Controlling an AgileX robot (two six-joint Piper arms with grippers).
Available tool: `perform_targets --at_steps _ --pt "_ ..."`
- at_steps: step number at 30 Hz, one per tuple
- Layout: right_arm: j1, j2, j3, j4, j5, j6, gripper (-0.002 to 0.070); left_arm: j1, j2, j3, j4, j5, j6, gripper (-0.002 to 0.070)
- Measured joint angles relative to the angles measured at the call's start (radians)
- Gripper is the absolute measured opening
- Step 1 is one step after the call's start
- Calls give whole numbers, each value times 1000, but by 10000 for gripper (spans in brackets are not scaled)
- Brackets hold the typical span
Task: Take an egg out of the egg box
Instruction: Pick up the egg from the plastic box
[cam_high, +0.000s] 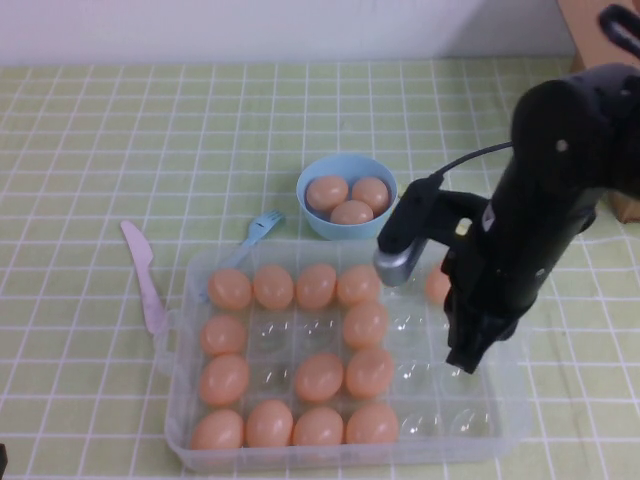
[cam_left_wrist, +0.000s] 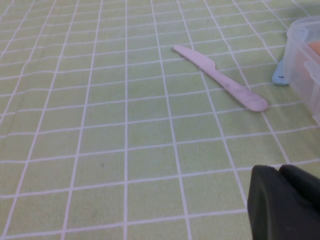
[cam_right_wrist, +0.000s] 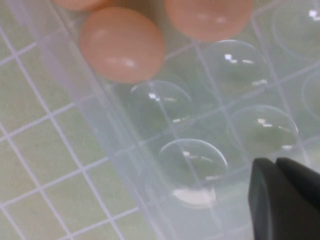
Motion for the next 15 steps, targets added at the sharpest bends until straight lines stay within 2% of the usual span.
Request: perform_targets --at_steps 10,12,15 --pt "107 148 -122 -11 8 44 2 0 0 0 0 0 0 -4" --pt "119 148 -126 -11 3 36 50 0 0 0 0 0 0 -4" --pt "129 150 -128 -11 -23 29 204 0 0 0 0 0 0 -5"
